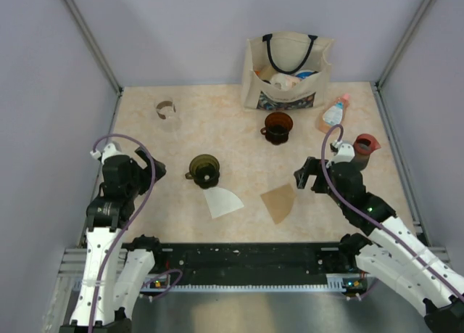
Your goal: Place the coffee filter in the dripper
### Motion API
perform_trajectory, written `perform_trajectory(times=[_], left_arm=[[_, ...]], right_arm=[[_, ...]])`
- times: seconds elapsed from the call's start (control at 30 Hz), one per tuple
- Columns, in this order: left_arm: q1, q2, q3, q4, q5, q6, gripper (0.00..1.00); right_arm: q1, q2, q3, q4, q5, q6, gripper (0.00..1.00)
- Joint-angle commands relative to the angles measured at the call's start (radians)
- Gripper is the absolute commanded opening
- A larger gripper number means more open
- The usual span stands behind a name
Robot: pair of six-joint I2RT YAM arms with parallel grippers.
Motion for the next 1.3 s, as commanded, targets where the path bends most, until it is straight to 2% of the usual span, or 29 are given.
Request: perform_trajectory(times=[0.0,0.33,0.5,0.57,0.63,0.7,0.77,0.87,1.0,1.1,1.13,1.27], left_arm=[[0.001,-0.002,-0.01,0.07,0.01,0.016,0.99],[-0.001,-0.007,-0.039,0.096,0.04,0.018,0.99],[0.001,0.015,-0.047,0.116,0.082,0.013,0.99],[0.001,0.015,-0.057,0.125,0.089,-0.005,0.99],[0.001,0.009,-0.077,0.156,0.154,-0.001,0.99],[0.001,0.01,-0.087,0.162,0.145,-0.004,0.99],[0.001,0.01,-0.088,0.156,0.135,-0.002,0.99],[0.001,0.007,-0.102,0.171,0.14,-0.002,0.99],[0.001,0.015,-0.104,0.165,0.105,-0.001,0.99],[0.001,0.021,-0.105,0.167,0.105,-0.002,0.99],[-0.001,0.022,-0.102,0.17,0.067,-0.007,0.99],[0.001,0.033,-0.099,0.178,0.063,-0.001,0.99]], right_arm=[[-0.006,0.007,0.027,0.033,-0.046,0.008,0.99],[-0.006,0.039,0.135,-0.013,-0.278,0.001,0.99],[-0.006,0.141,0.233,-0.014,-0.367,-0.006,0.99],[-0.006,0.203,0.283,-0.017,-0.332,-0.007,0.99],[-0.006,0.267,0.354,-0.023,-0.231,-0.036,0.99],[-0.011,0.351,0.43,-0.042,-0.101,-0.064,0.99],[-0.04,0.453,0.519,-0.091,-0.033,-0.079,0.99],[-0.112,0.565,0.625,-0.14,-0.033,-0.087,0.99],[-0.175,0.649,0.688,-0.149,-0.002,-0.094,0.99],[-0.219,0.659,0.704,-0.169,0.003,-0.108,0.99],[-0.234,0.654,0.702,-0.183,-0.002,-0.105,0.99],[-0.273,0.581,0.644,-0.21,-0.034,-0.108,0.99]])
